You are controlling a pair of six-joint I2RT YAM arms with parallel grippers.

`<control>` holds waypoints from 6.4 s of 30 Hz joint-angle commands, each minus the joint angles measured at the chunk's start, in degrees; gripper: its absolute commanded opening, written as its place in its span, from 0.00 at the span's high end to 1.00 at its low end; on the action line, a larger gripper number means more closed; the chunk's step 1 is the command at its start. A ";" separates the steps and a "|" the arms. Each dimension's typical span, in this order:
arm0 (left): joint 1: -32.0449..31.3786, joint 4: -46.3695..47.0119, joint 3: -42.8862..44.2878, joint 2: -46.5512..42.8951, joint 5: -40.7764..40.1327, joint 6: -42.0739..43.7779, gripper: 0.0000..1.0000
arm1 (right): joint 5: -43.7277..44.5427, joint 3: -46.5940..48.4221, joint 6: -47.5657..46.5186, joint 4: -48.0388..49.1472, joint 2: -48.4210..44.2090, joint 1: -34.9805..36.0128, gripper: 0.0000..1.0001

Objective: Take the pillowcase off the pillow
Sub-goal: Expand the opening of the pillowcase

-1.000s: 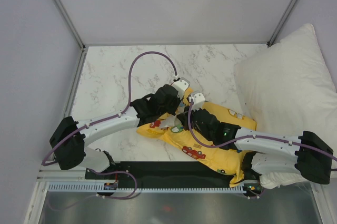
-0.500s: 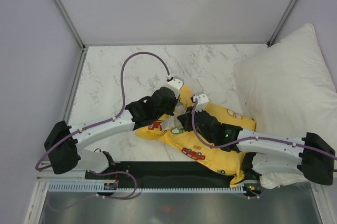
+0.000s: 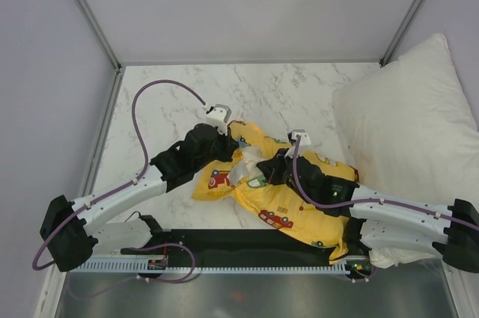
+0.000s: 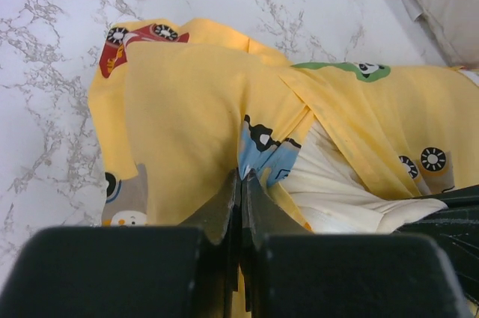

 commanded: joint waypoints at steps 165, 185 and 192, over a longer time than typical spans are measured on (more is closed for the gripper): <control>15.82 32.57 -34.61 8.35 -5.88 -23.97 0.98 | 14.08 31.06 -25.17 -34.68 -19.37 -11.41 1.00; 19.24 31.51 -31.09 9.85 -4.82 -23.35 0.98 | 20.93 37.12 -27.19 -40.22 -23.24 -11.41 1.00; 20.30 31.34 -31.09 9.68 -4.56 -23.35 0.98 | 23.40 41.25 -28.51 -42.33 -23.77 -11.41 1.00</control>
